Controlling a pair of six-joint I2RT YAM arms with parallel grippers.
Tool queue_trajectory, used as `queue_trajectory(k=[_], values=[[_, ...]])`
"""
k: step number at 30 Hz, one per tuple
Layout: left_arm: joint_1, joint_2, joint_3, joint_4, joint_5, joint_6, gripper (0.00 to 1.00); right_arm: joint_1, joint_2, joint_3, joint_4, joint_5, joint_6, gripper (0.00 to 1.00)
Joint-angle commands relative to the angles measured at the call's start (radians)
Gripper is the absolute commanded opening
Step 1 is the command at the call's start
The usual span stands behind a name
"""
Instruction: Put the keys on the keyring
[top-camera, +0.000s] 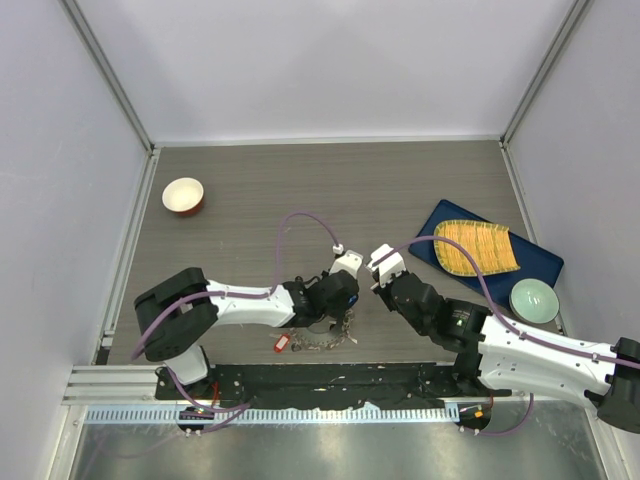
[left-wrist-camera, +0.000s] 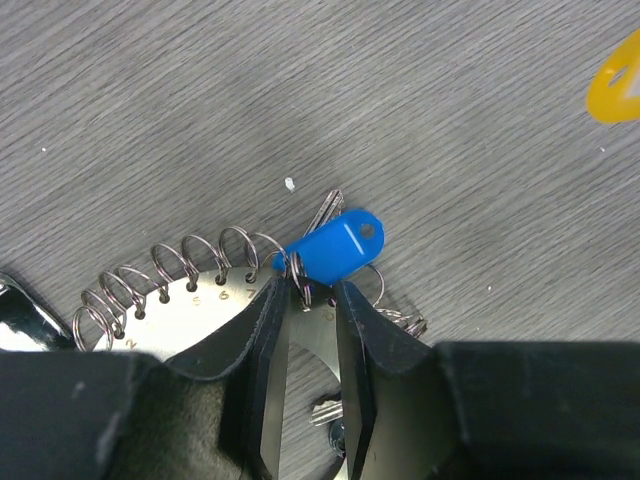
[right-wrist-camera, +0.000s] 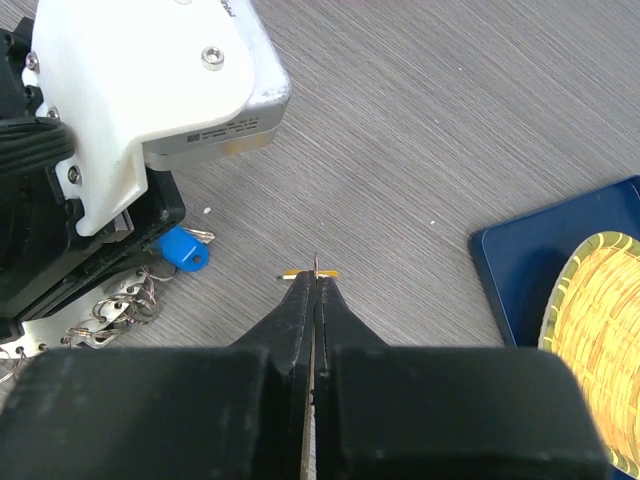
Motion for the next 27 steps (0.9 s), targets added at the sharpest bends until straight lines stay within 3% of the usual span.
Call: queue_trajectory(k=[1, 7, 11, 16, 22, 27], values=[[-0.007, 0.021, 0.035, -0.006, -0.034, -0.012, 0.28, -0.003, -0.022, -0.003, 0.051, -0.001, 0.017, 0.01], [-0.007, 0.033, 0.04, -0.009, -0.036, -0.013, 0.18, -0.005, -0.032, -0.006, 0.053, -0.001, 0.017, 0.01], [-0.007, 0.003, 0.015, -0.008, -0.04, -0.007, 0.0, -0.003, -0.04, -0.006, 0.051, -0.001, 0.017, 0.01], [-0.004, -0.091, -0.036, 0.023, -0.016, 0.103, 0.0, -0.003, -0.049, -0.004, 0.051, -0.026, 0.003, 0.01], [0.058, -0.304, -0.169, 0.169, 0.177, 0.292, 0.0, -0.002, -0.077, 0.0, 0.065, -0.111, -0.026, 0.01], [0.172, -0.473, -0.27, 0.274, 0.457, 0.438, 0.0, -0.002, -0.066, 0.034, 0.059, -0.26, -0.083, 0.01]])
